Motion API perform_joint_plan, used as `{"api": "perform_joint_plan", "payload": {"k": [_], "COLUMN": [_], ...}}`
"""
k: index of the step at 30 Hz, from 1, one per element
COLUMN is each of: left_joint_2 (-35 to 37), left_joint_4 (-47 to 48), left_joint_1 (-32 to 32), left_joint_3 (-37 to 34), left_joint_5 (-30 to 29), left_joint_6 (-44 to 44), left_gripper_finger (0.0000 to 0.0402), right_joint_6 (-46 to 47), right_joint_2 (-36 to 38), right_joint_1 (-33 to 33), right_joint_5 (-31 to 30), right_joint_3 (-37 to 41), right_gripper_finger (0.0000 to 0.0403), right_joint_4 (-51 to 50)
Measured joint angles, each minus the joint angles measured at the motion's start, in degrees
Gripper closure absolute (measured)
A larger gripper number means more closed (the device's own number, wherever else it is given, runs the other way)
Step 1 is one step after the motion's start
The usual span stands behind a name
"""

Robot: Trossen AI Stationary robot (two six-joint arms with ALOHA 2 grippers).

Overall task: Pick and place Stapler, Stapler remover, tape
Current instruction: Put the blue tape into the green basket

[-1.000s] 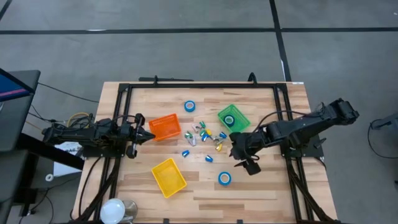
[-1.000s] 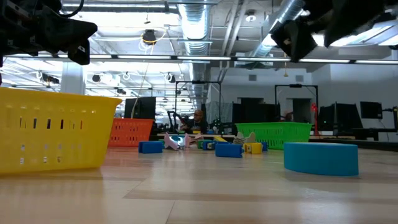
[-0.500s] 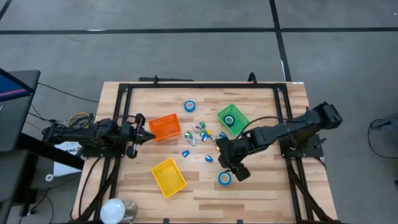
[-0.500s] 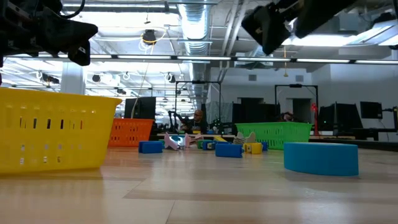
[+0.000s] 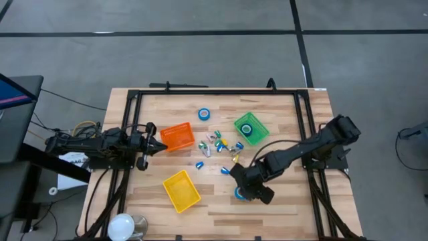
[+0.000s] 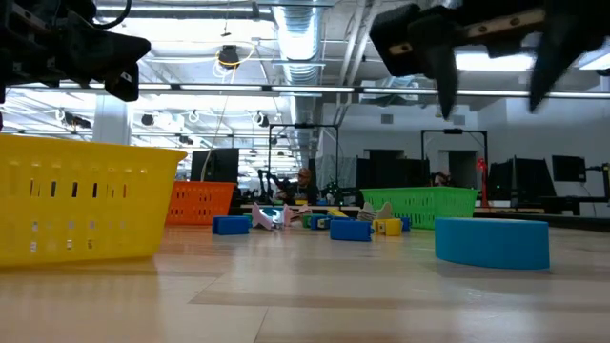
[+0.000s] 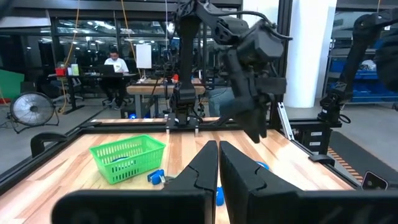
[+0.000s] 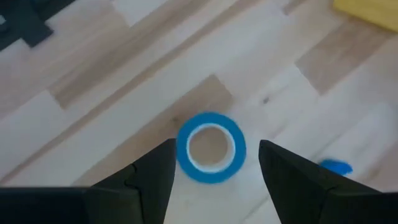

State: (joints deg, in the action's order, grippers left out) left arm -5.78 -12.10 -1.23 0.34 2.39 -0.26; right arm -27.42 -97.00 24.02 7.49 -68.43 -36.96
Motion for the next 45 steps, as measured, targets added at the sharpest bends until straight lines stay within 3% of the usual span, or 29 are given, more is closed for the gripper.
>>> {"api": "perform_joint_plan", "payload": {"k": [13,31,35,45], "left_joint_2": [-0.33,-2.49,-2.81,-2.86], "left_joint_4": [-0.63,-1.53,-1.50,-1.79], "left_joint_1": [0.01,-0.01,-0.01,-0.01], "left_joint_3": [0.00,0.04,0.02,0.02], "left_joint_5": [0.01,0.01,0.18,0.20], "left_joint_6": [0.01,0.01,0.01,-0.01], "left_gripper_finger": [0.0393,0.0393,0.0393,0.0393], "right_joint_6": [8.86,9.49,9.49,9.49], "right_joint_2": [-7.04,-14.11,-14.11,-13.74], "right_joint_1": [2.91,4.58,4.47,4.43], "right_joint_5": [-2.03,-4.79,-4.98,-4.92], "right_joint_3": [-0.08,-1.58,-1.58,-1.86], "right_gripper_finger": [0.0182,0.0184,0.0206,0.0306], "right_joint_4": [-0.26,-1.28,-0.73,-2.02]}}
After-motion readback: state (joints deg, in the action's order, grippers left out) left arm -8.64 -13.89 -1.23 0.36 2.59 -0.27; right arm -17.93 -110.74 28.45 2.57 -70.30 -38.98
